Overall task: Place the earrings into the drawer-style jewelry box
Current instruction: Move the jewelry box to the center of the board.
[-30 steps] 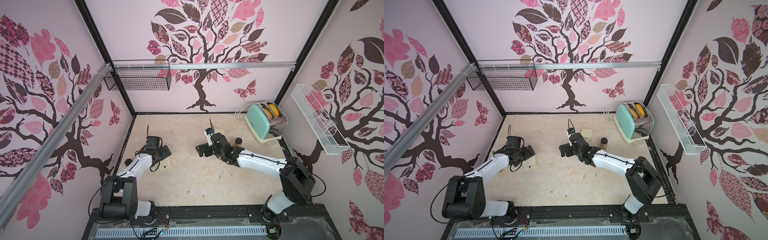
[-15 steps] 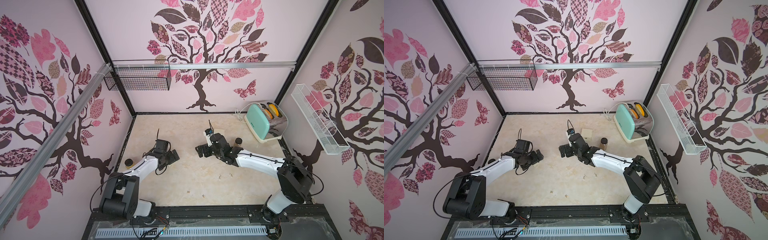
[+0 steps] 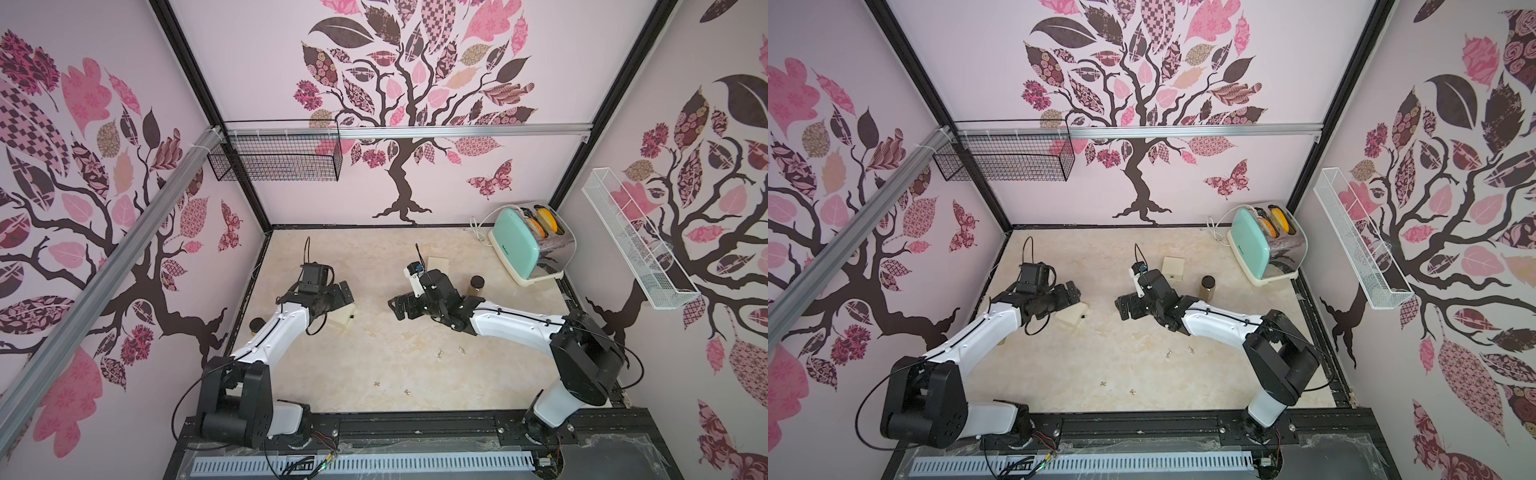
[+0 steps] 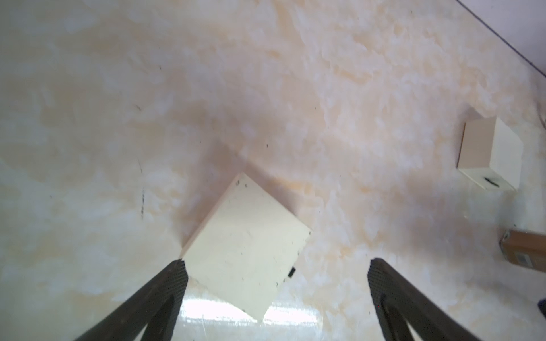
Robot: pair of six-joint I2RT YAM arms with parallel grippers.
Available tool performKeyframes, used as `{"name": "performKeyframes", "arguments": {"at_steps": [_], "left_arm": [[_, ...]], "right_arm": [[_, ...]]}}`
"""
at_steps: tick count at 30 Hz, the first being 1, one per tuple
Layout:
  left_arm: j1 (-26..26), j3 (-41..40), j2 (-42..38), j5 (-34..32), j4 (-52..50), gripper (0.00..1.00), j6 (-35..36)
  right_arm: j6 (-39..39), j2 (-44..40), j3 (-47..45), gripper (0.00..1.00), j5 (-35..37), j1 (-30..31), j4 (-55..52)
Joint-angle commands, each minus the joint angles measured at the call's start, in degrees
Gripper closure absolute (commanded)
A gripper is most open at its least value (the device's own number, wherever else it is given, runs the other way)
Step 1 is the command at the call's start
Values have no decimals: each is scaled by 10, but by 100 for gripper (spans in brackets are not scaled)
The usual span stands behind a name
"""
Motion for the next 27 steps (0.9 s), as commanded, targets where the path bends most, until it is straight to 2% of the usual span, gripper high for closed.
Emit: {"name": "performKeyframes", "arguments": {"at_steps": [1,7,17,27], "left_arm": [[6,44,68,-1,-5,2,58],[-1,61,134,41,-1,2,52],[-61,18,112,64,-2,2,8],[-96,11,132,99,41,2,0]], "right_arm": [[6,6,6,0,-18,0,1],[3,3,-1,0,-18,1,2],[-9,2,-13,0,-32,1,12],[-61,-29,-100,7,-89,6,105]]}}
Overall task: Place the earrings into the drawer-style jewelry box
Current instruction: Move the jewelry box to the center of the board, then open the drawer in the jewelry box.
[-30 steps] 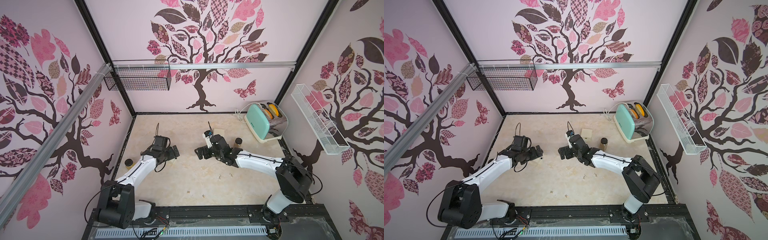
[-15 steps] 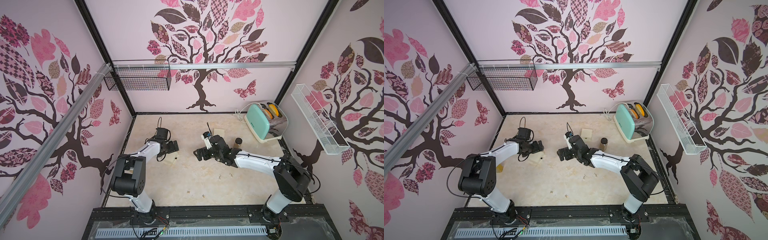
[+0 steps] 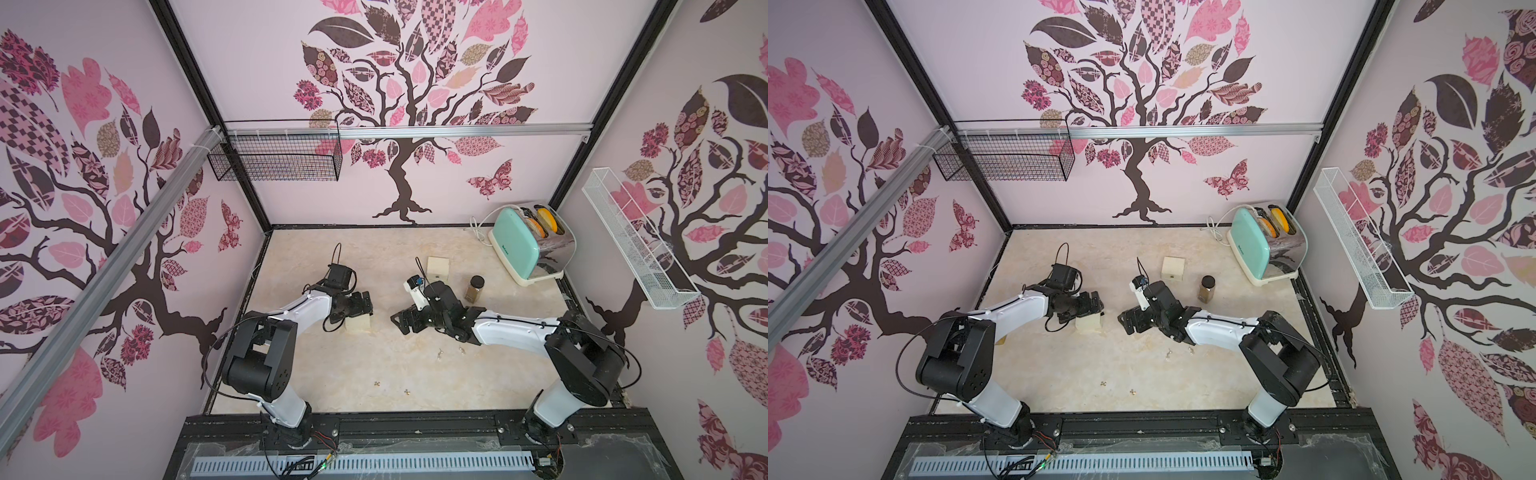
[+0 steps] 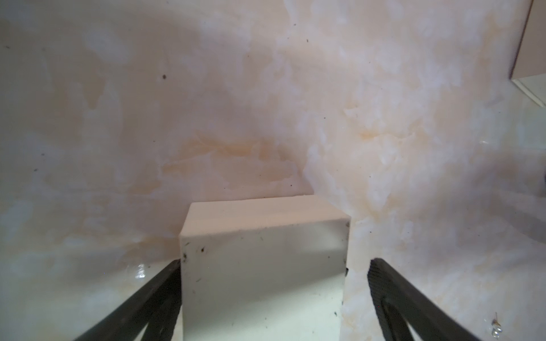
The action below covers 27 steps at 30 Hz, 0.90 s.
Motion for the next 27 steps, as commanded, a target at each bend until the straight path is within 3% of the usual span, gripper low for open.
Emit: {"name": "performKeyframes", "arguments": {"at_steps": [1,6,11,20,27], "left_arm": [[-18,5,16,21,28,2,-1],[-30,26,38,40,30,2,4],[-37,24,12,52,25,2,14],[34,-13,-78,69,-33,2,64],[38,-10,-52,85,-74,7,87]], "right_arm": [[-28,-20,-9,8,-33,4,44],[-15,-8,-9,15,-48,4,40],[14,14,-1,29,-56,4,44],[99,101,57,57,-120,2,61],[105,156,97,67,-135,-7,54]]}}
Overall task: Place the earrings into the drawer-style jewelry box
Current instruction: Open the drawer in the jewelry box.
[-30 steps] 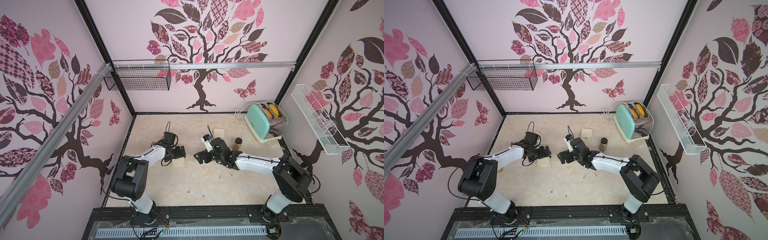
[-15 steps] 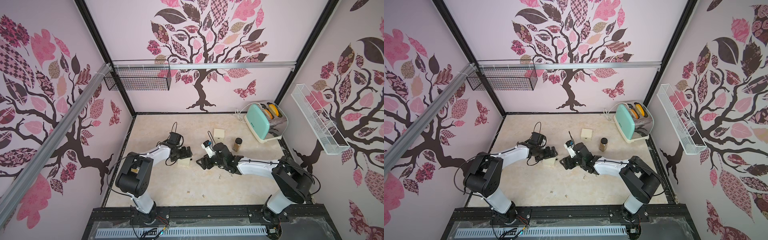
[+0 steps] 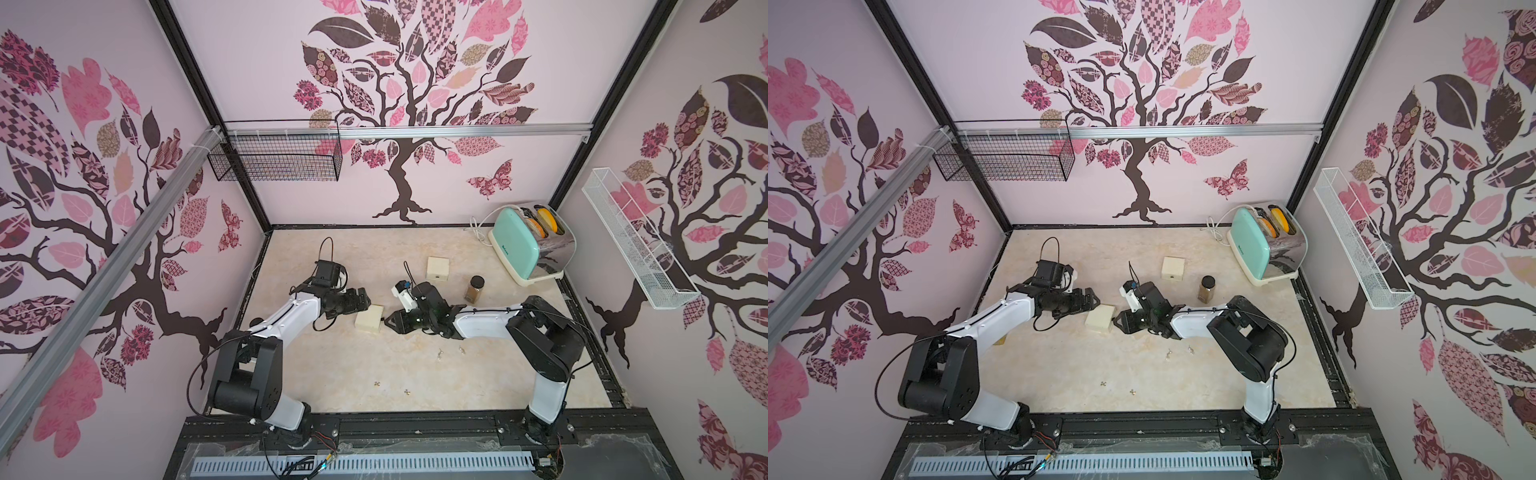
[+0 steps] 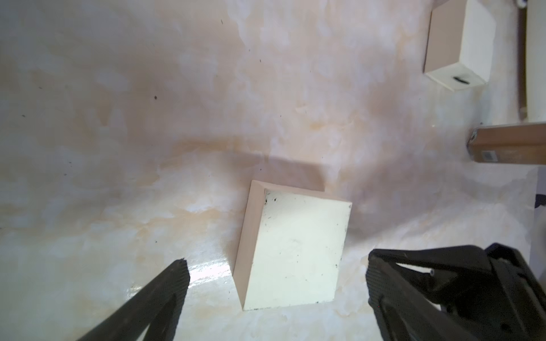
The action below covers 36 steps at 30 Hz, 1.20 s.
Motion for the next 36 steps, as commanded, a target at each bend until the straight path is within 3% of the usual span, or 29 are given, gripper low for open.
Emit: {"name": "performKeyframes", "arguments": {"at_steps": [1,7,20,25,31,36], "left_arm": [[0,-7,17,18,-23,8,19],[1,5,47,31,-35,17,25],[1,2,65,20,-37,18,25],[1,3,68,15,-37,18,25],[2,3,74,7,-32,19,23],[6,7,87,5,-26,19,19]], "right_arm": [[15,18,26,68,-23,-7,2],[16,39,38,72,-35,-14,7],[19,80,75,78,-52,-19,-2],[18,90,81,84,-55,-20,-6],[20,89,78,99,-51,-22,-11],[24,82,68,100,-45,-25,-11]]}}
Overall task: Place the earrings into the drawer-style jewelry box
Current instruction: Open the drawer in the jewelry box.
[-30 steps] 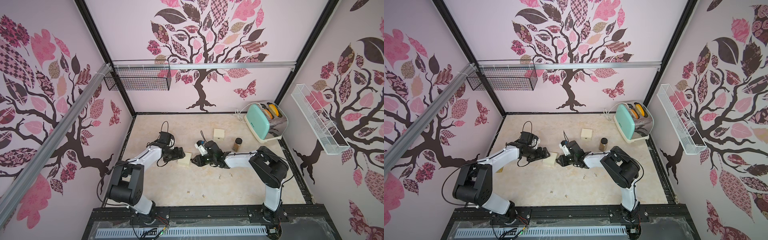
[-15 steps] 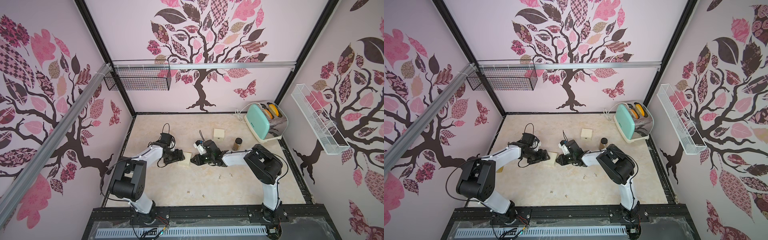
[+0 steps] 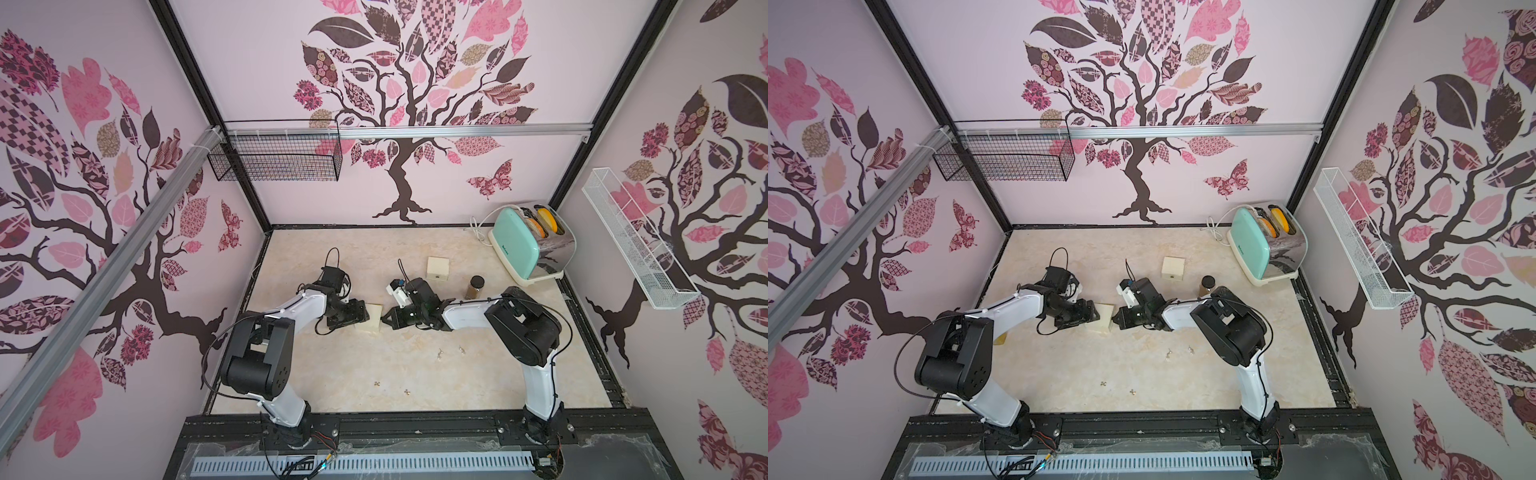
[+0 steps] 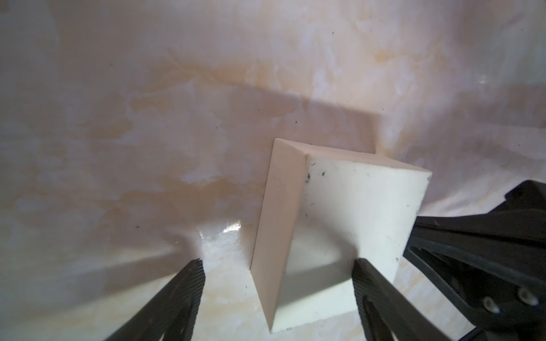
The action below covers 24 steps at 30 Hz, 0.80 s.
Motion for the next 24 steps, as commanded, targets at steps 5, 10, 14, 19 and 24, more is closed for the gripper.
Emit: {"name": "performKeyframes", "arguments": {"at_steps": [5,10,14,19,24], "left_arm": [[3,1,31,-15,10,19,-1],[3,-3,35,-23,9,20,-3],[3,-6,33,-28,10,21,-5],[3,-10,33,-31,10,20,-6],[3,-10,34,-31,9,21,-6]], "right_arm": [[4,-21,-15,100,15,-4,-13],[2,-38,-37,100,36,-6,-23],[0,-52,-54,100,47,-11,-31],[-5,-74,-79,100,59,-12,-40],[-11,-88,-98,100,69,-15,-46]]}}
